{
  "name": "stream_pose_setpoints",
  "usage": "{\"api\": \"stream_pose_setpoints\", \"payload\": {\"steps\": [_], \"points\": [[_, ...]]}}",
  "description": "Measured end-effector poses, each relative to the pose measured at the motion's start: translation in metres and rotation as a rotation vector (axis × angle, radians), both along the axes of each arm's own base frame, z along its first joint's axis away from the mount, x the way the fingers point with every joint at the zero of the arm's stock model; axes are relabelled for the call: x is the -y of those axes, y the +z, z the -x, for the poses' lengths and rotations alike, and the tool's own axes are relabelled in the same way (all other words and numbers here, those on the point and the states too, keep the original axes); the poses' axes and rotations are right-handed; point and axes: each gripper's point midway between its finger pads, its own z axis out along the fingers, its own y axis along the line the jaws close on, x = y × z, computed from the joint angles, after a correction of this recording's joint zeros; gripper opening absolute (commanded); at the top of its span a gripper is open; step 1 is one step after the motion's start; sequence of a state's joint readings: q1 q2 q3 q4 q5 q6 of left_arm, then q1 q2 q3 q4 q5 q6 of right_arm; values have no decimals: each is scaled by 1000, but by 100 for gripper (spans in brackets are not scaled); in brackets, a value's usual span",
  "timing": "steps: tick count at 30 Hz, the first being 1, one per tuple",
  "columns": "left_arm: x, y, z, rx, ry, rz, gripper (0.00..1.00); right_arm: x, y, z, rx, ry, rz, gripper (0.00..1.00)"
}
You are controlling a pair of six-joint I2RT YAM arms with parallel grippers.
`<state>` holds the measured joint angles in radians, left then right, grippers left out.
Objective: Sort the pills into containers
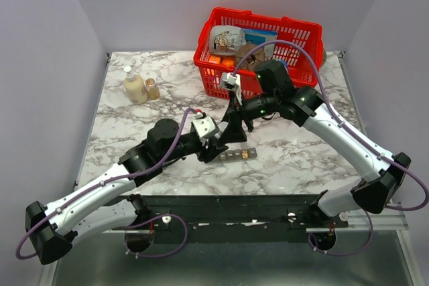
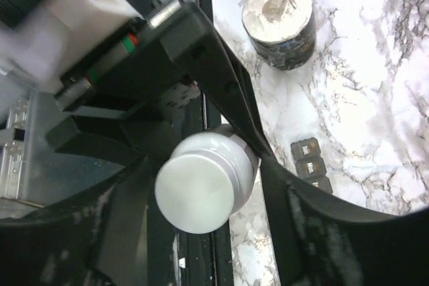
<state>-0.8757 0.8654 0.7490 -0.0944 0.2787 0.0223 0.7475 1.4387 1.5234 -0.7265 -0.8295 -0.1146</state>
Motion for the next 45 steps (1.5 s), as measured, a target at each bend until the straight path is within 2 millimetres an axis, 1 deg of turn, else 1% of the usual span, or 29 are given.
{"api": "stream_pose_setpoints", "payload": {"steps": [2,4,5,6,8,12,15,17,20,23,27,29,32,33,38,40,44,45], "points": [[1,13,-3,33,5,41,0,2,1,2,-11,13,-1,87],[0,20,-4,53,9,66,0,3,4,4,-11,27,-7,92],[0,22,-4,56,10,73,0,3,10,6,2,41,-19,92],[-1,23,-4,59,10,78,0,3,10,6,5,42,-20,97],[-1,22,-2,56,4,81,0,5,18,5,33,51,-30,100],[2,20,5,45,-42,81,0,10,36,0,158,87,-59,100],[4,16,15,21,-95,71,0,18,46,3,281,152,-71,100],[5,14,23,6,-136,68,0,25,47,8,365,219,-70,100],[9,13,36,-15,-213,73,0,37,42,22,478,343,-76,99],[12,11,47,-52,-279,75,0,45,37,36,553,455,-100,97],[17,7,58,-103,-349,70,0,45,34,47,597,546,-138,94],[19,1,61,-130,-371,60,0,45,32,48,594,559,-146,93],[22,-1,62,-149,-389,52,0,45,30,51,579,565,-151,90],[22,-1,63,-151,-394,52,0,45,29,52,569,566,-150,86],[24,1,63,-154,-402,53,0,44,24,57,532,574,-147,80],[24,2,62,-153,-404,53,0,43,22,59,520,575,-145,79],[25,2,62,-155,-404,52,0,41,20,61,500,575,-143,70],[25,2,62,-155,-404,52,0,40,20,61,498,575,-143,64]]}}
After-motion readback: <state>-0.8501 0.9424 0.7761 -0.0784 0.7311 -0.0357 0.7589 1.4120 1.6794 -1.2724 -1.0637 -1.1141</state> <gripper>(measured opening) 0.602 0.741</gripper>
